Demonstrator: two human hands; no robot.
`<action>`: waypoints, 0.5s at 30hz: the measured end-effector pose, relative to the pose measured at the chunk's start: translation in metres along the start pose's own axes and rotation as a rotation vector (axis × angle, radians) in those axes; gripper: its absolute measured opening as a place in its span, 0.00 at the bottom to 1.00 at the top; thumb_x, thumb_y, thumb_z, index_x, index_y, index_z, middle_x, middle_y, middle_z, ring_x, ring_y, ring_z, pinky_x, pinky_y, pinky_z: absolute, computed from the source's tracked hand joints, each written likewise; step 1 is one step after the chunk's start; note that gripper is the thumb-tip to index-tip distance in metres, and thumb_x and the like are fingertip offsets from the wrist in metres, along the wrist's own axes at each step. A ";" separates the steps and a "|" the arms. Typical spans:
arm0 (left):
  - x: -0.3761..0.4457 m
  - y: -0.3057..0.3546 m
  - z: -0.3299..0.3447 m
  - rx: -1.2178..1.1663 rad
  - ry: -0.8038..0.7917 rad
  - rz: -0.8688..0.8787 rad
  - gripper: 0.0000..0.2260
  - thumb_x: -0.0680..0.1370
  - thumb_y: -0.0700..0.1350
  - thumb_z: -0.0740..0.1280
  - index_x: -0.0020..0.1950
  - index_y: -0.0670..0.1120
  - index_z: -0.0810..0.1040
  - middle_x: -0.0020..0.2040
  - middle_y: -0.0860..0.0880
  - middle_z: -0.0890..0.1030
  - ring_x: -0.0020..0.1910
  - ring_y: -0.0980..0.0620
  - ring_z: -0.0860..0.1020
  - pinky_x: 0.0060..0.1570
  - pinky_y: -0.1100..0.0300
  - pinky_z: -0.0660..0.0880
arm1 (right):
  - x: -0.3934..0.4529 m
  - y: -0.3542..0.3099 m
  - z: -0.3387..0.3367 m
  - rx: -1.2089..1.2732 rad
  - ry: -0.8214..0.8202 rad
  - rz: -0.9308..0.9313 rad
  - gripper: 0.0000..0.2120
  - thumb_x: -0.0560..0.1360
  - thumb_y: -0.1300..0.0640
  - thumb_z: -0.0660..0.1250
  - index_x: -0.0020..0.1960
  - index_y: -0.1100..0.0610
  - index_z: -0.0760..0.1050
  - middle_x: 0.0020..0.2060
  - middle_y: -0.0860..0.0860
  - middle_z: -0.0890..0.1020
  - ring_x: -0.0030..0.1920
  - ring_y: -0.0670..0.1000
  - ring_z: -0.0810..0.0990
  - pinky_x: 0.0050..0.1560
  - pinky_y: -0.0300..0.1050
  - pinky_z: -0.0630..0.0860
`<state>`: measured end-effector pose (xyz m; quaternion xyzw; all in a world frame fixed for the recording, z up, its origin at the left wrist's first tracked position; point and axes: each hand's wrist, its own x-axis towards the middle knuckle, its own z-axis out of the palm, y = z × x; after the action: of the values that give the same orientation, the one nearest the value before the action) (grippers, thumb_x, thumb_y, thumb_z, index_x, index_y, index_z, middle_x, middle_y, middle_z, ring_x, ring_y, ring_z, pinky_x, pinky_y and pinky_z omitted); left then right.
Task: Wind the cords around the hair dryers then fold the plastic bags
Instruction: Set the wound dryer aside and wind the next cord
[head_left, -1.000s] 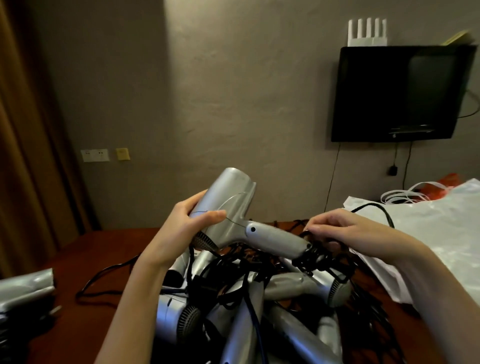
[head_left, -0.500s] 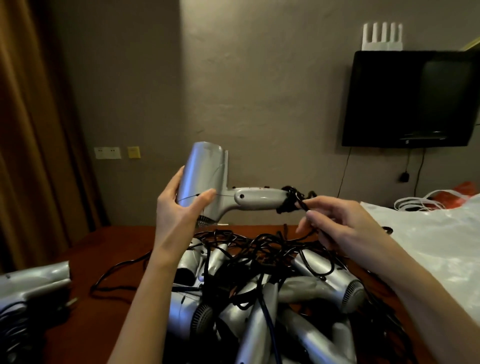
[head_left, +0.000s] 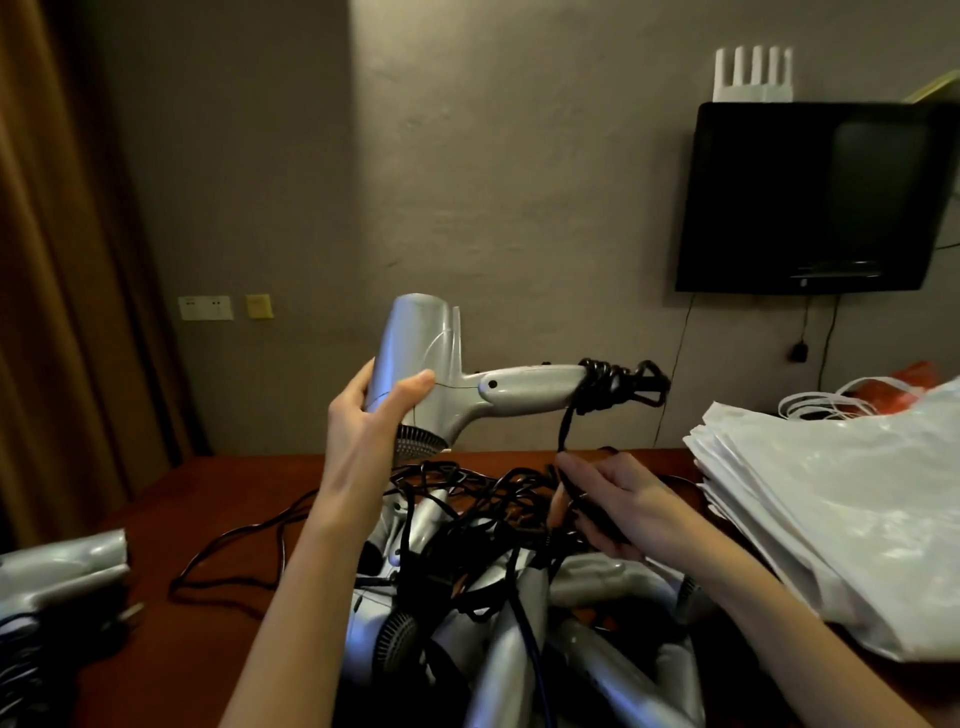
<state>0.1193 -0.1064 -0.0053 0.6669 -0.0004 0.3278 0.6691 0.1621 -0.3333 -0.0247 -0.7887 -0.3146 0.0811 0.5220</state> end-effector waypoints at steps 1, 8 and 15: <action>0.000 0.000 -0.001 -0.026 -0.034 -0.025 0.23 0.62 0.61 0.72 0.53 0.52 0.82 0.46 0.48 0.85 0.50 0.44 0.82 0.51 0.43 0.78 | 0.000 -0.002 -0.004 -0.014 -0.012 0.038 0.27 0.76 0.39 0.56 0.35 0.61 0.79 0.17 0.50 0.70 0.17 0.46 0.64 0.20 0.34 0.61; -0.001 0.004 -0.016 -0.074 -0.278 -0.143 0.29 0.60 0.57 0.72 0.55 0.41 0.80 0.44 0.40 0.82 0.39 0.46 0.81 0.33 0.58 0.77 | -0.008 0.002 -0.041 0.025 0.017 -0.064 0.21 0.65 0.52 0.78 0.23 0.52 0.68 0.20 0.47 0.65 0.21 0.45 0.60 0.22 0.34 0.56; -0.009 0.007 -0.002 0.060 -0.518 -0.070 0.20 0.61 0.55 0.73 0.51 0.51 0.84 0.45 0.48 0.84 0.42 0.51 0.82 0.36 0.61 0.78 | -0.008 -0.003 -0.051 0.075 -0.040 0.087 0.15 0.68 0.48 0.70 0.40 0.62 0.76 0.24 0.49 0.69 0.22 0.43 0.64 0.21 0.31 0.58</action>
<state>0.1083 -0.1087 -0.0027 0.7479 -0.1387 0.1226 0.6375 0.1779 -0.3767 -0.0007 -0.7797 -0.2874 0.1311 0.5406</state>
